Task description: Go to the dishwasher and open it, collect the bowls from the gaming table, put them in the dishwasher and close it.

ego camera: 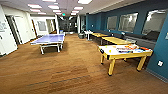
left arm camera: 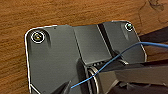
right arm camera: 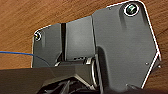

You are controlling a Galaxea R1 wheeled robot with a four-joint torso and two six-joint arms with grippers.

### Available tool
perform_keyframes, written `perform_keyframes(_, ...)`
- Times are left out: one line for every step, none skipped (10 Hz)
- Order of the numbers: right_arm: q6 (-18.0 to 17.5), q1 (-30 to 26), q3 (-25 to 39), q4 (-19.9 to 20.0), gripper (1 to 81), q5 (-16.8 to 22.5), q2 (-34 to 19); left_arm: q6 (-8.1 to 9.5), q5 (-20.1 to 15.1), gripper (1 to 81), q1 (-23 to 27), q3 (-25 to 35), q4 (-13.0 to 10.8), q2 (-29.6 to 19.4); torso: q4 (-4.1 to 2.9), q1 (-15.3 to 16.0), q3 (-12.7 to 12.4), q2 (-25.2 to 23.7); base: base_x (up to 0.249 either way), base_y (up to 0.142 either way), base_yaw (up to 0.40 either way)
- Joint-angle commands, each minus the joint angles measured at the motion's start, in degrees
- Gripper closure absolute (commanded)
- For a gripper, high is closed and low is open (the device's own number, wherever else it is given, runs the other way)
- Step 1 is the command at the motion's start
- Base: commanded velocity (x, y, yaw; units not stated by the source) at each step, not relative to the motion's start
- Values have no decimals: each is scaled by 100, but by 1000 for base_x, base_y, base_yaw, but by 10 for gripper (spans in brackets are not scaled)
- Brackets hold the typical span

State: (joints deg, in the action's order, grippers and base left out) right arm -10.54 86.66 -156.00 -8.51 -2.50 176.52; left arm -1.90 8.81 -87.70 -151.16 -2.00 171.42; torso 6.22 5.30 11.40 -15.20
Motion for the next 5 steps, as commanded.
perform_keyframes(9, -285, 45, -28, 10, 267, 35, -47, -266, 10, 266, 25, -2, 6, 0, 0, 0, 0, 208, 0, 0)
perform_keyframes(9, -285, 45, -36, 10, 267, 35, -47, -266, 10, 266, 25, -2, 6, 0, 0, 0, 0, 208, 0, 0)
perform_keyframes(9, -285, 45, -28, 10, 267, 35, -47, -266, 10, 266, 25, -2, 6, 0, 0, 0, 0, 211, 0, 0)
perform_keyframes(9, -285, 45, -28, 10, 267, 35, -47, -266, 10, 266, 25, 7, 6, 0, 0, 0, 0, 214, 0, 0)
perform_keyframes(9, -285, 45, -28, 10, 267, 35, -47, -266, 10, 266, 25, 7, 6, 0, 0, 0, 0, 214, 0, 0)
